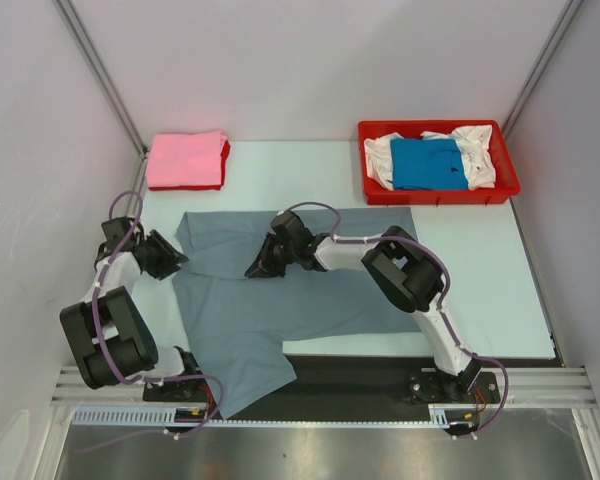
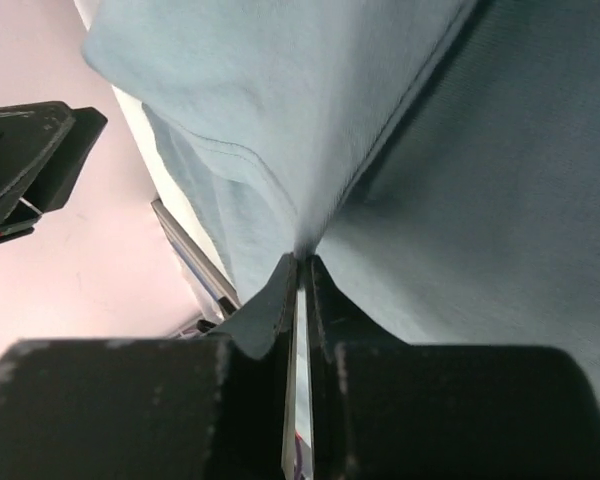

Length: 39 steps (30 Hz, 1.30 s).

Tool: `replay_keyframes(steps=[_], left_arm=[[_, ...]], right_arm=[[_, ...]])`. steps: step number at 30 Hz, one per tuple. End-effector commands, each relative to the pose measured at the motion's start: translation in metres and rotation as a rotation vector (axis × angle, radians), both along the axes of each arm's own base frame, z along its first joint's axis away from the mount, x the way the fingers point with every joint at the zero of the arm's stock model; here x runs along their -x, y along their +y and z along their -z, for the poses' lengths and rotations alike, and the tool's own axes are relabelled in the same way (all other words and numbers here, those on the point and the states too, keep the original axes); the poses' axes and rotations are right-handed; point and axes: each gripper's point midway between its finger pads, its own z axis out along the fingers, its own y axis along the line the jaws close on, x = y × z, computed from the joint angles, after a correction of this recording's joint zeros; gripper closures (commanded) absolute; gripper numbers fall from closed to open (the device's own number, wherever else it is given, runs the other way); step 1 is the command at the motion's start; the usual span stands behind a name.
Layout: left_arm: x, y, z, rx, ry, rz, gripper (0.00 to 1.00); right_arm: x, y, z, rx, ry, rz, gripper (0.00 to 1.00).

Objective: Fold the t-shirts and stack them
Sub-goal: Fold the tshirt

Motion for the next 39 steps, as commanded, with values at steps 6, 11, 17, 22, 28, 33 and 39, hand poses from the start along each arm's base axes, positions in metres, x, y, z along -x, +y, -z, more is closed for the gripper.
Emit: replay_keyframes(steps=[6, 11, 17, 22, 28, 33, 39], left_arm=[[0.008, -0.01, -0.012, 0.038, -0.019, 0.032, 0.44], [0.013, -0.013, -0.011, 0.044, -0.014, 0.035, 0.36], [0.021, -0.022, -0.002, 0.094, 0.018, 0.041, 0.4], [0.029, -0.028, -0.004, 0.12, 0.027, 0.017, 0.37], [0.029, -0.027, -0.003, 0.109, 0.016, 0.014, 0.33], [0.023, -0.037, 0.002, 0.175, -0.013, 0.046, 0.38], [0.019, -0.052, 0.009, 0.268, -0.015, 0.103, 0.41]], right_arm=[[0.012, -0.016, -0.038, -0.076, 0.093, -0.15, 0.98], [0.011, -0.016, -0.037, -0.12, 0.099, -0.168, 0.98], [0.005, -0.024, -0.043, -0.146, 0.101, -0.167, 0.98], [0.002, -0.034, -0.051, -0.173, 0.104, -0.168, 0.98], [0.003, -0.039, -0.05, -0.183, 0.108, -0.179, 0.97], [0.002, -0.04, -0.044, -0.204, 0.122, -0.185, 0.97], [0.0, -0.046, -0.037, -0.198, 0.128, -0.185, 0.97]])
